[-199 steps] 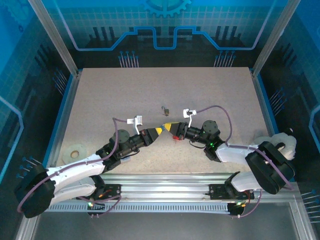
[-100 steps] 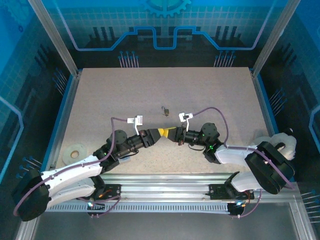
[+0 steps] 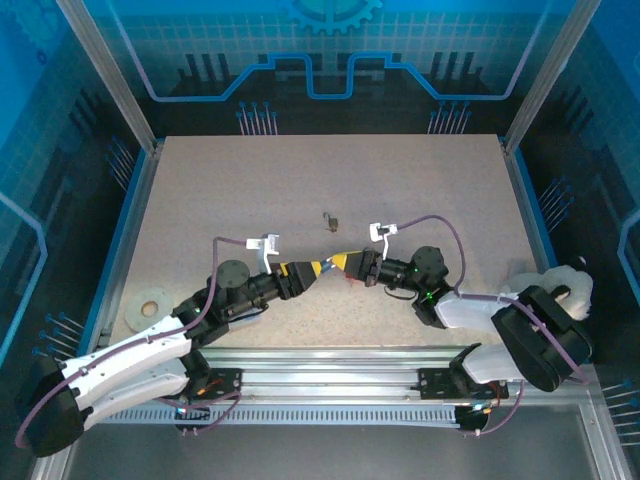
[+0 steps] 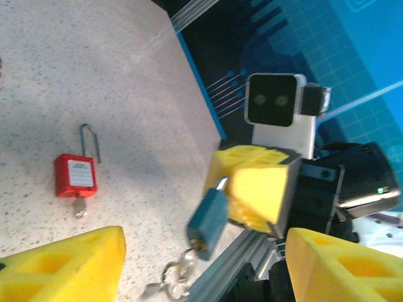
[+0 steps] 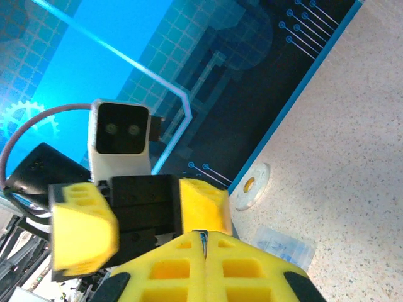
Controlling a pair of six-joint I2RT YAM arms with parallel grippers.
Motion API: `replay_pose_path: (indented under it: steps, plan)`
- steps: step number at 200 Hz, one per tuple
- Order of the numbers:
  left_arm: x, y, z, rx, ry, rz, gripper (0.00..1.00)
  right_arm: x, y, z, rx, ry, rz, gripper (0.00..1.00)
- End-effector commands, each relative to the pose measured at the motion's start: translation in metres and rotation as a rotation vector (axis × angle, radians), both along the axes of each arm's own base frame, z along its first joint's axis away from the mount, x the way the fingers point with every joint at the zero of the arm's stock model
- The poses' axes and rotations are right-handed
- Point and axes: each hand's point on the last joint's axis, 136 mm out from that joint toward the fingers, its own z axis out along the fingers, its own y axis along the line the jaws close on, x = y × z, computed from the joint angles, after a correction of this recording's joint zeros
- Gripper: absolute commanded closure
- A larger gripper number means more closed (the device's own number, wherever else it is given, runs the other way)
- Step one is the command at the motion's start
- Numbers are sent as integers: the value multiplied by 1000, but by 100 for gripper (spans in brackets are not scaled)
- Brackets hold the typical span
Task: Lock with the key
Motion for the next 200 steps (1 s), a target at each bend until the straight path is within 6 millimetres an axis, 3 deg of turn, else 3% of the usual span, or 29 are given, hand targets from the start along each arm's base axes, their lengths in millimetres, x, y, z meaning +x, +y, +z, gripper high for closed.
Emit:
replay_pose_path:
  steps: [1,55,121,200]
  plan:
    - [2,6,-4,47,-22,10,33,-1,-6,8,16,-33,-5,100]
    - [-2,14,-8,-8,-20,12,39,1,-6,4,3,-18,-11,100]
    - [-8,4,-7,-100,-4,-45,57,5,-7,1,-4,-5,-24,100]
    - [-7,-1,-11,-154,19,-55,60,9,-5,-3,59,43,-3,100]
